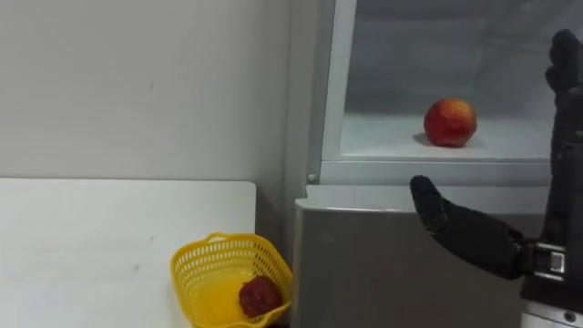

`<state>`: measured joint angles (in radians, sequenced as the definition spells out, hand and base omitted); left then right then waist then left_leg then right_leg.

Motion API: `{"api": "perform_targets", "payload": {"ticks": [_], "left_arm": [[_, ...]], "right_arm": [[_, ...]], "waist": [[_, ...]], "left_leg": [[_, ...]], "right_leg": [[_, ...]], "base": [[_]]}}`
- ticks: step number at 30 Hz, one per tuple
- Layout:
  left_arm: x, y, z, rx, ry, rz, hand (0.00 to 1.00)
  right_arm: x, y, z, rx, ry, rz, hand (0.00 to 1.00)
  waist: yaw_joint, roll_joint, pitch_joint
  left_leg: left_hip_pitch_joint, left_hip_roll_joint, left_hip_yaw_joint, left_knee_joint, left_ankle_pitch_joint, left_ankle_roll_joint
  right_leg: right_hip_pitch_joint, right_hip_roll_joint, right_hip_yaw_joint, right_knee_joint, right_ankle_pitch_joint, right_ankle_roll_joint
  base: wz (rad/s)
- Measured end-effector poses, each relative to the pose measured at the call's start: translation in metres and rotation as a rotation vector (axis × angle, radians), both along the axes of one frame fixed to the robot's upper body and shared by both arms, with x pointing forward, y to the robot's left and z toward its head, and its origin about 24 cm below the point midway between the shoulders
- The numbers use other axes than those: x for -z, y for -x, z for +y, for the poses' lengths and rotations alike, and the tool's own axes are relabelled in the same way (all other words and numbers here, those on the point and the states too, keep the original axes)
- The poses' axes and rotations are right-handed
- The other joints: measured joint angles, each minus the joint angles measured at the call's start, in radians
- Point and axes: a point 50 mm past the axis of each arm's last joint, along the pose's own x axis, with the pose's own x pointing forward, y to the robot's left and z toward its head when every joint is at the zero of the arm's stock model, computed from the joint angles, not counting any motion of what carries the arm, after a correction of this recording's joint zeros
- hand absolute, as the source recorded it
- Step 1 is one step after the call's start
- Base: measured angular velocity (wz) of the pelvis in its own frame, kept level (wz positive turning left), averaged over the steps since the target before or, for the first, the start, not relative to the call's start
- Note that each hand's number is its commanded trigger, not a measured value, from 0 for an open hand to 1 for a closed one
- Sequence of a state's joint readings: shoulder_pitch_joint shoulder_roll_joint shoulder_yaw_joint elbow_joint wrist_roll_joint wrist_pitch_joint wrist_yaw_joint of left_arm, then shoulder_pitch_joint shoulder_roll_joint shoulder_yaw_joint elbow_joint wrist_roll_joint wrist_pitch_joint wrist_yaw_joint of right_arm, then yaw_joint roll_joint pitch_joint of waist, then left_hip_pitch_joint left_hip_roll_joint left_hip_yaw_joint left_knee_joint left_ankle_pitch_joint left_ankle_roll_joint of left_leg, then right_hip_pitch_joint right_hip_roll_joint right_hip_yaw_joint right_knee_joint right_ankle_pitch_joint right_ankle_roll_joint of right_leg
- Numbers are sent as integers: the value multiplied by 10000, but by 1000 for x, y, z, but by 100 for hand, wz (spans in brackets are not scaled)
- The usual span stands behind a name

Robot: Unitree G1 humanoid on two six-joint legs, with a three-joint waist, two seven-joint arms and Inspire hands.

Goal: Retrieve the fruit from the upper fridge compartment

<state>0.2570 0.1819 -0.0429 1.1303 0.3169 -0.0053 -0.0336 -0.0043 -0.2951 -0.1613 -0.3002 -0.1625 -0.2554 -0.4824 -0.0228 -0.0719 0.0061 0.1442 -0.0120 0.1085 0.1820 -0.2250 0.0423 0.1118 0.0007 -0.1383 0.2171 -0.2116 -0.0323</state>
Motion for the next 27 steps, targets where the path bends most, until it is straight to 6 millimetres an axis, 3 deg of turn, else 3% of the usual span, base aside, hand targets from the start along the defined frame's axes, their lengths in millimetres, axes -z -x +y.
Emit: {"api": "perform_targets", "payload": {"ticks": [7,12,15,21,27], "left_arm": [[-2,-1,8,-277,-30,-37,0],[-4,-3,13,-189,-23,-102,0],[-5,-4,15,-196,-40,-115,0],[-5,-6,15,-186,66,-41,0],[-7,-5,21,-447,-120,-103,0]], "right_arm": [[-8,-26,-23,252,-1131,149,0],[-29,-54,-36,2,-1513,127,0],[-35,-60,-44,42,-1288,344,0],[-27,-64,-62,351,-1499,1070,0],[-21,-72,-79,436,-2418,1812,0]], "waist": [[34,-262,-30],[153,-276,-29],[325,-289,-28],[554,-427,3],[519,-616,-14]], "left_leg": [[-144,7,-142,101,-2,-4],[-151,5,-297,127,-5,-11],[-158,21,-384,142,-8,-18],[-195,-5,-412,193,-10,-20],[-356,-19,-569,407,-10,-20]], "right_leg": [[29,-14,-289,-110,30,-21],[90,-12,-412,-67,39,-21],[113,-15,-504,26,37,-22],[113,-116,-582,20,35,-20],[205,-106,-652,-132,57,-37]], "base": [[6],[9],[7],[3],[8]]}}
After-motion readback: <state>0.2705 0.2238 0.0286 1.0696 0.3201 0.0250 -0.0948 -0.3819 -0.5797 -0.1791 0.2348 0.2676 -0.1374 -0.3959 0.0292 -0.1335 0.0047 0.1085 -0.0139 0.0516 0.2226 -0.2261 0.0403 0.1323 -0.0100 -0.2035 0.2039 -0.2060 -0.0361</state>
